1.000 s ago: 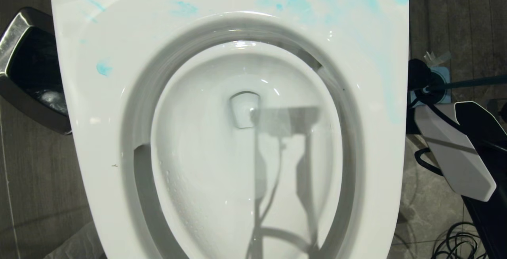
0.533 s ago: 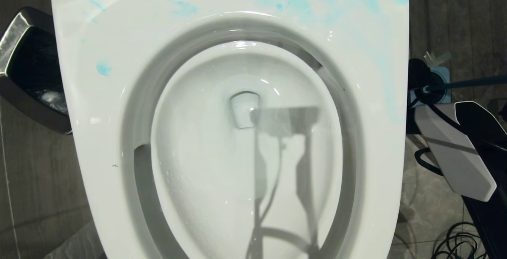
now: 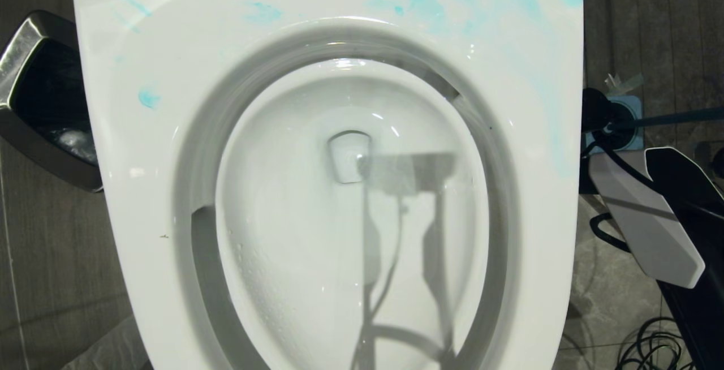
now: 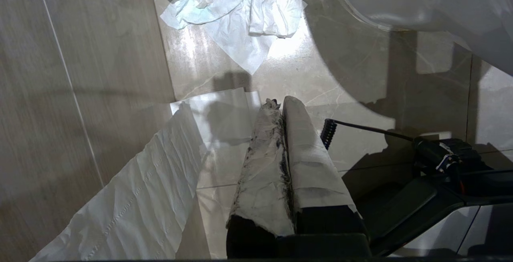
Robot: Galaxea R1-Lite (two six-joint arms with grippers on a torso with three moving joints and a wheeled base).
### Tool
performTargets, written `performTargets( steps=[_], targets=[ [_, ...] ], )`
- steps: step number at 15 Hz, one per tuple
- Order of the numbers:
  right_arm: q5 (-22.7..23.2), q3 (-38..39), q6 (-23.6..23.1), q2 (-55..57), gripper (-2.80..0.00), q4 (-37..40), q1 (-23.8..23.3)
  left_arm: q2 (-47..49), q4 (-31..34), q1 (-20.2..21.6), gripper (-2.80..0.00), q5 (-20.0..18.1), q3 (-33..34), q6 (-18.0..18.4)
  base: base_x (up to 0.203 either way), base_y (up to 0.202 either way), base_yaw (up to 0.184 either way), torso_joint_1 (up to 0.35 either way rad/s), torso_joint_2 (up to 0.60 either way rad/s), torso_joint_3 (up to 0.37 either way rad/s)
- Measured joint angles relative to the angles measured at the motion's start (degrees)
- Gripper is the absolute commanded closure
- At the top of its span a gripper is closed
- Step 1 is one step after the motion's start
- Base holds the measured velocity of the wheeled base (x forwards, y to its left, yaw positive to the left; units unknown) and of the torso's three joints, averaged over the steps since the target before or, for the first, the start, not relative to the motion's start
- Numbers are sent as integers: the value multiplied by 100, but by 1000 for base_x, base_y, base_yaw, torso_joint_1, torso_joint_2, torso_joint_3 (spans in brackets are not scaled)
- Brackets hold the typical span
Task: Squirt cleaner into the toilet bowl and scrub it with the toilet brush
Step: Pour in the cleaning agent
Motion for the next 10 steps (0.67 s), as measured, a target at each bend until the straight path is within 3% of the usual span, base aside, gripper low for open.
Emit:
performTargets(
  steps=[5,10],
  targets=[
    [-56,391,16,-107,0,-41,1,0,0,0,0,4,0,-2,0,0,0,0,0,0],
    [-72,1647,118,-526,0,-191,1,0,2,0,0,2,0,-2,0,0,0,0,0,0]
  ],
)
